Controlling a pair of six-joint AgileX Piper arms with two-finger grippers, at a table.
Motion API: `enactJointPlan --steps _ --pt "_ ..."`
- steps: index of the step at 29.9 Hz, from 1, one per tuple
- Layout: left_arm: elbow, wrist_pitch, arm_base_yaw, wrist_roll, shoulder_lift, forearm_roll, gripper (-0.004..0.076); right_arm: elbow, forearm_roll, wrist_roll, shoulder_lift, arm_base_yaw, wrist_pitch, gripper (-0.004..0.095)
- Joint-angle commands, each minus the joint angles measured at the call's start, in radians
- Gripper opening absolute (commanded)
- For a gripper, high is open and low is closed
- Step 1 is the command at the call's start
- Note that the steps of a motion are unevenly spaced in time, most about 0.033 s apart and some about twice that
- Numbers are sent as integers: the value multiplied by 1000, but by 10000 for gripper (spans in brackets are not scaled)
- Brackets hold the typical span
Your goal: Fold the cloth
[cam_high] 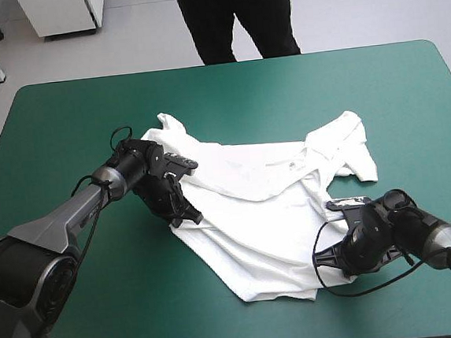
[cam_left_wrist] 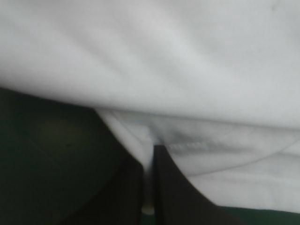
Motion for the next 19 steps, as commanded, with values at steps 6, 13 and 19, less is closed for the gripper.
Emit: enactJointPlan --steps 6,13,19 --pt "2 46 -11 -3 -74 -100 -9 -28 116 -3 -41 4 -36 -17" --pt "-36 91 -11 -13 -331 -87 -9 -261 -45 73 -202 4 110 -17" --pt "-213 108 -11 -82 -509 -14 -9 -549 -174 65 -248 4 281 -17"
